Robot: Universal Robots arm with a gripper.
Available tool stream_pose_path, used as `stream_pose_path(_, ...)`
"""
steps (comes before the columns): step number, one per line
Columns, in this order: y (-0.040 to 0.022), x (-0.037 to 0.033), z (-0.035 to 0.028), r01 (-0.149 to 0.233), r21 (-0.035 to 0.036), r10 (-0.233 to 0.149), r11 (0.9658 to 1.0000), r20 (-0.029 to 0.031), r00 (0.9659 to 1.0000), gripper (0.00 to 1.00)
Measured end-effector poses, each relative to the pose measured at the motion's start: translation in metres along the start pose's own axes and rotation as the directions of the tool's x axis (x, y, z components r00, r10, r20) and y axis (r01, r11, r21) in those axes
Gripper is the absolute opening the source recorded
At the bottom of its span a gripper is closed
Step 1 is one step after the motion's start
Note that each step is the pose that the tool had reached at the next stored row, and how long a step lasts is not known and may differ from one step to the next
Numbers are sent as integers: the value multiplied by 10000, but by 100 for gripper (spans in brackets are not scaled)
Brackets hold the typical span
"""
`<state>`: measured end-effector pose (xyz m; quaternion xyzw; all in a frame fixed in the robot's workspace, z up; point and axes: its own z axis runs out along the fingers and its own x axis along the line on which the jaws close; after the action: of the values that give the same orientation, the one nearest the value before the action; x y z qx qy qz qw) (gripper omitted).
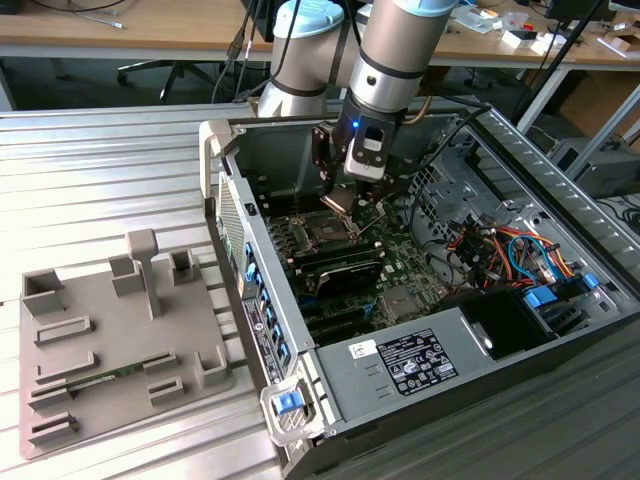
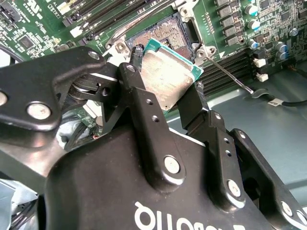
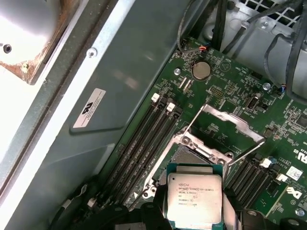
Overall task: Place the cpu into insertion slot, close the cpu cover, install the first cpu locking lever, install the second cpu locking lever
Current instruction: 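Place the cpu into insertion slot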
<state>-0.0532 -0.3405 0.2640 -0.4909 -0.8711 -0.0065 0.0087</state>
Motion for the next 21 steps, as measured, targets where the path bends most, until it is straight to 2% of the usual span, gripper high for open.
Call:
stream_pose_path(10, 0, 0, 6, -547, -12, 547, 9985, 1, 9985, 55)
stream_pose_path(21, 0, 0, 14, -1162, -25, 1162, 9932, 2, 9932, 55)
